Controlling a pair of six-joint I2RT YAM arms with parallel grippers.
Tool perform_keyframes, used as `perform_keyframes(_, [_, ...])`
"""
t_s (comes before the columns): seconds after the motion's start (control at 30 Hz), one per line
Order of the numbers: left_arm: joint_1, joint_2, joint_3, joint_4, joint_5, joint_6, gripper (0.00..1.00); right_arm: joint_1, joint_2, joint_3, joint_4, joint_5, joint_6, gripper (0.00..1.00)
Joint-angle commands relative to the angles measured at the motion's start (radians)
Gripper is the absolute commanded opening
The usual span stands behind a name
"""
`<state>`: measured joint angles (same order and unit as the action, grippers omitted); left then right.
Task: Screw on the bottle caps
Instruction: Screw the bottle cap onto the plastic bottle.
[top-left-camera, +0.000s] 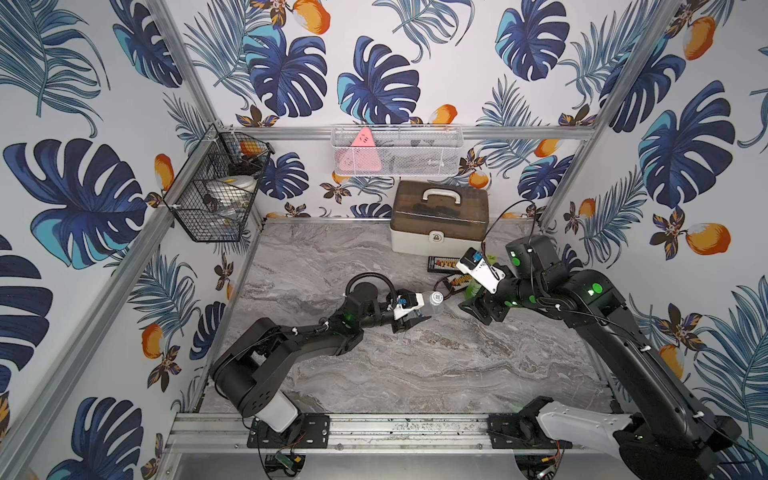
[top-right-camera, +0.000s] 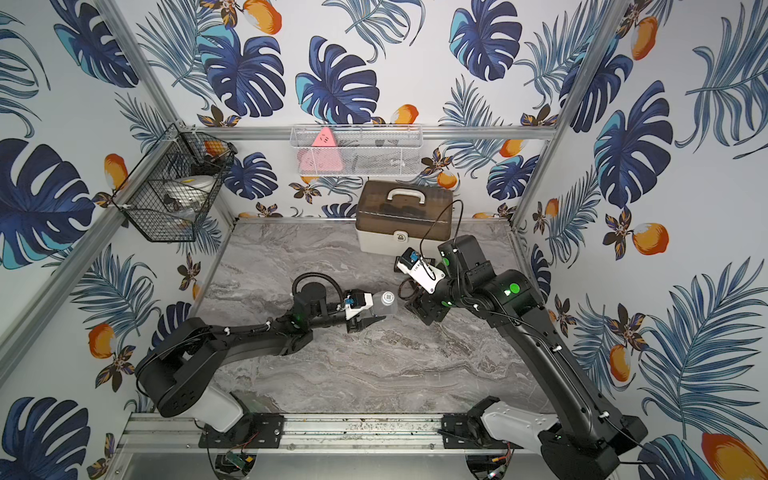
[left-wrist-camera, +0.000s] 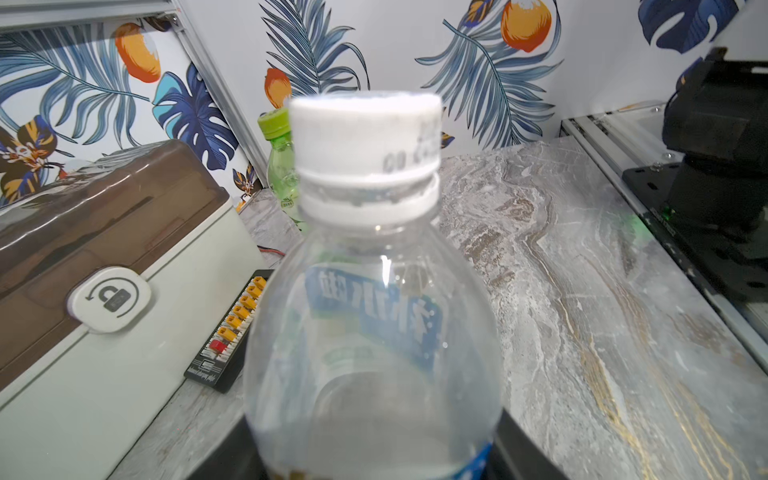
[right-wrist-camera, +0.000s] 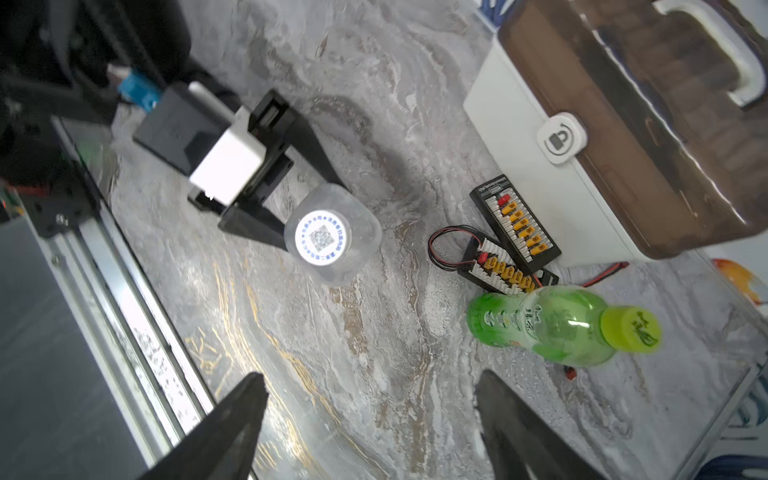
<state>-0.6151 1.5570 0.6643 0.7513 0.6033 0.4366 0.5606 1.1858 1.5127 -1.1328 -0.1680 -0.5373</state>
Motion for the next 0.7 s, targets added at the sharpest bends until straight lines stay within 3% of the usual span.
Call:
perform_keyframes(0.0, [0.005,-0.028,0.017,-0.172,0.022,0.128,0.59,0.008,0.044,0.053,-0.034,-0.102,-0.291,0.78])
perform_keyframes(0.23, [0.007,-0.058,0.019,-0.196,0.03,0.159,0.59,0.073,0.092,0.018,0.042,-0.124,-0.581,0.65])
perform_keyframes(0.43, [0.006,-0.066,0.013,-0.18,0.042,0.151,0.59,0.12,0.097,-0.047,0.116,-0.082,-0.685,0.6])
perform_keyframes(0.67, [0.007,-0.063,0.009,-0.162,0.059,0.143,0.58,0.15,0.137,-0.057,0.12,-0.031,-0.702,0.51])
